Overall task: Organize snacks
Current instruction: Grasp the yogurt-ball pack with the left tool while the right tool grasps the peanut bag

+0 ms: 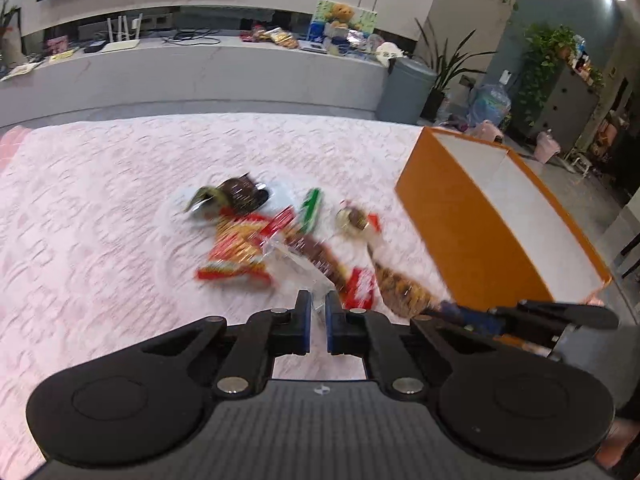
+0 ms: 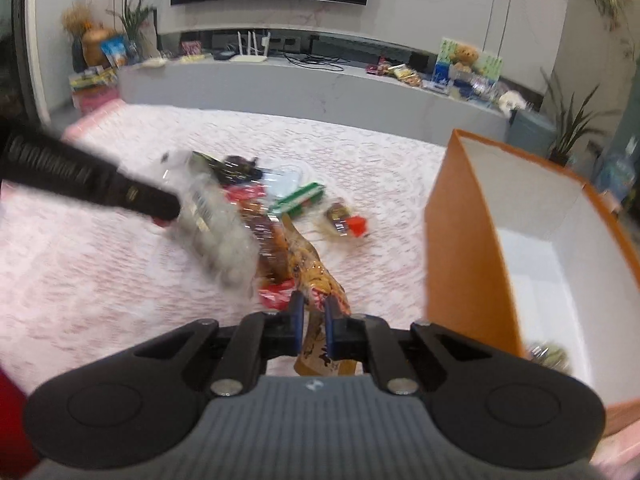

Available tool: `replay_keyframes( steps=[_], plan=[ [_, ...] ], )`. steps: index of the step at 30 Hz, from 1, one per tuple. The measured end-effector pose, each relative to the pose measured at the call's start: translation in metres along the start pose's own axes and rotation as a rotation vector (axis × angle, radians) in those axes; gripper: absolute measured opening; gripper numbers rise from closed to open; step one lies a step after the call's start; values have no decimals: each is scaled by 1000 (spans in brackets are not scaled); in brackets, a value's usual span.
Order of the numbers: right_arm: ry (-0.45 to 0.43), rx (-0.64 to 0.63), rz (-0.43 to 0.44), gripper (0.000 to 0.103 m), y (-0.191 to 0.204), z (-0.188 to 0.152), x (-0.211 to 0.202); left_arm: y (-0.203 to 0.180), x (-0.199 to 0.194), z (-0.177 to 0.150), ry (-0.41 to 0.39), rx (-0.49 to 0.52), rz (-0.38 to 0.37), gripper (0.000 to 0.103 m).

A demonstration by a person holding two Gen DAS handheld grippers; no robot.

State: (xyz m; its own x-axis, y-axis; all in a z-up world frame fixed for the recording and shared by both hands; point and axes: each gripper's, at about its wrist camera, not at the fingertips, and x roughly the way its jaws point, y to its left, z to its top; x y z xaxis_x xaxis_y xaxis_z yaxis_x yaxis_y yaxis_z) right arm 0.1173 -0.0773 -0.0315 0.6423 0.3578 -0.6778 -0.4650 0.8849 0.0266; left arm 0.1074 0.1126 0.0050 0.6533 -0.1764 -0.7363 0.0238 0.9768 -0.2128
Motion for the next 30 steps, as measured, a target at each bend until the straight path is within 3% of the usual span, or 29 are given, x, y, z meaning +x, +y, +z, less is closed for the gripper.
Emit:
replay_keyframes(
  steps=[4,10,17,21,23,25,27,30],
  plan=[
    [23,78,88,7,1,0,-9,5,-8,-11,46,9,35,5],
    [135,307,269,7,-12,-7,-5,-1,-12,-23,79,35,-33,4],
    [154,419,245,7,-25,-22,-7,-17,14,-30,107,42,-93,4],
    [181,469,213,8,-42,-34,-9,-22,26,-39,133,78,-54,8],
    [190,483,206,10,-46,-41,-8,-22,24,-42,135,97,-47,22],
    [189,455,173,13,-45,-46,-7,-20,21,-44,134,124,-40,52],
    [172,419,148,14,-44,-48,-6,-18,18,-46,121,173,-9,72],
    [156,382,138,17,-43,-47,-4,-13,21,-50,133,232,57,84]
  ],
)
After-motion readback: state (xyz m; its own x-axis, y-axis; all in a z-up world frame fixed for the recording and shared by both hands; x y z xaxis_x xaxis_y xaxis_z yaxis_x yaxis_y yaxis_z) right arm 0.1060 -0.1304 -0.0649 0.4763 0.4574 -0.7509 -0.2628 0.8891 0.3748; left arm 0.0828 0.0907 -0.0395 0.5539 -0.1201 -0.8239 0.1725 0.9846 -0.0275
